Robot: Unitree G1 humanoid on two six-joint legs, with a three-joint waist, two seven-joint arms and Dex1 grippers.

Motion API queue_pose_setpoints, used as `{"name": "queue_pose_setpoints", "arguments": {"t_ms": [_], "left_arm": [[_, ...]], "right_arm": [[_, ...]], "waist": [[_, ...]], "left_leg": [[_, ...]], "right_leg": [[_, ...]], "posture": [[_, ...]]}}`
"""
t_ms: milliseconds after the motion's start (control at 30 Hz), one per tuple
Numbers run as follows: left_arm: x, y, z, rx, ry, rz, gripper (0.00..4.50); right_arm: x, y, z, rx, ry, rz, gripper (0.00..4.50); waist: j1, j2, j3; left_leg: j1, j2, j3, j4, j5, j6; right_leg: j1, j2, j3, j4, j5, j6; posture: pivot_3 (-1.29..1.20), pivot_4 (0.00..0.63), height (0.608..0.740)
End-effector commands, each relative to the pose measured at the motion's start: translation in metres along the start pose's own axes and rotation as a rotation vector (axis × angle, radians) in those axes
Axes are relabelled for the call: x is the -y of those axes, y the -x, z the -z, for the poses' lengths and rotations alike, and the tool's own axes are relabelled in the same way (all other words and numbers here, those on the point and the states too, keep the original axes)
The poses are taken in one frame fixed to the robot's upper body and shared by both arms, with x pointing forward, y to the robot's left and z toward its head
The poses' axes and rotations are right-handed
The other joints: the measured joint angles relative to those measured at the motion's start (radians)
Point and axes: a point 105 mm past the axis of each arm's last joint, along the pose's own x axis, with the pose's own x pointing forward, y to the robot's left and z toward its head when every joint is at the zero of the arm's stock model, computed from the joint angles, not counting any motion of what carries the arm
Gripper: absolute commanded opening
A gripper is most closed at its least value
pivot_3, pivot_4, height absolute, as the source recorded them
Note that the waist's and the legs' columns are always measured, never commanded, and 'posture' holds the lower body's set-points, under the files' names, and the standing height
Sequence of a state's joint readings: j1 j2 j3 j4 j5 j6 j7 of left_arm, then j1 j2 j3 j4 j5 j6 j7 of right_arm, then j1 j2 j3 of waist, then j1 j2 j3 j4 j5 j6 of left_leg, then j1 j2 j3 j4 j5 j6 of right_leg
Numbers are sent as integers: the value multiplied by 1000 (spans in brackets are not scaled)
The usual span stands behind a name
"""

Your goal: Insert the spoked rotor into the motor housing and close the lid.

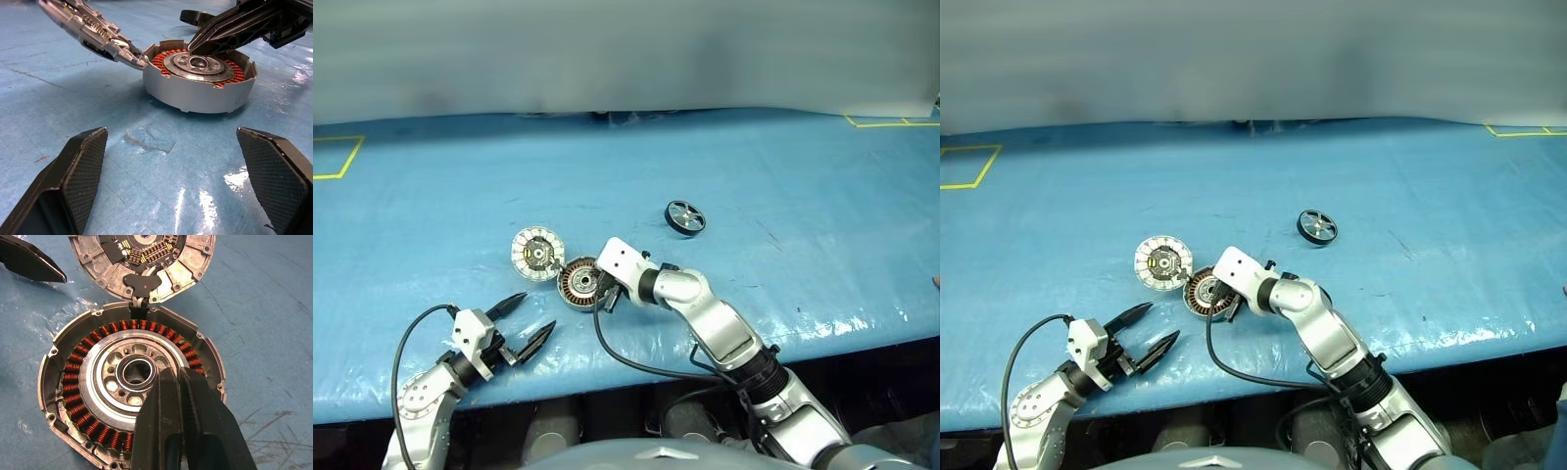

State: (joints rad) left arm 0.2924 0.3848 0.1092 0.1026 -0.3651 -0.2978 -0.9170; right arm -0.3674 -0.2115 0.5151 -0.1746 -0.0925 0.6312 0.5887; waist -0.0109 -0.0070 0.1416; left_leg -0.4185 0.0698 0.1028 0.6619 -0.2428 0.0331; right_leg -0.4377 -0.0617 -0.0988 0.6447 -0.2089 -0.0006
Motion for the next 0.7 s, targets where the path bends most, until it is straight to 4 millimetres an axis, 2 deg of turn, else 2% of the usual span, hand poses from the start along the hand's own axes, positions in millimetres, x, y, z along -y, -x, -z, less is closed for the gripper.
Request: {"name": "queue_pose_setpoints", "arguments": {"t_ms": [33,167,700], "left_arm": [[2,0,3,-2,9,2,4500],[2,0,4,-2,11,0,4500],[1,-1,7,-10,12,3,4500]], "right_arm": [[-6,-1,-7,30,5,-22,153],[-14,-2,-12,53,-13,-50,153],[-24,3,-28,110,-47,-99,153]], "waist": [[0,0,0],[0,0,0],[0,0,0]], "left_leg": [[0,0,0,0,0,0],[0,0,0,0,0,0],[0,0,0,0,0,0]], "right_leg": [[0,0,0,0,0,0],[0,0,0,0,0,0],[0,0,0,0,0,0]], "posture": [[0,150,740],[0,150,740],[0,150,740]]}}
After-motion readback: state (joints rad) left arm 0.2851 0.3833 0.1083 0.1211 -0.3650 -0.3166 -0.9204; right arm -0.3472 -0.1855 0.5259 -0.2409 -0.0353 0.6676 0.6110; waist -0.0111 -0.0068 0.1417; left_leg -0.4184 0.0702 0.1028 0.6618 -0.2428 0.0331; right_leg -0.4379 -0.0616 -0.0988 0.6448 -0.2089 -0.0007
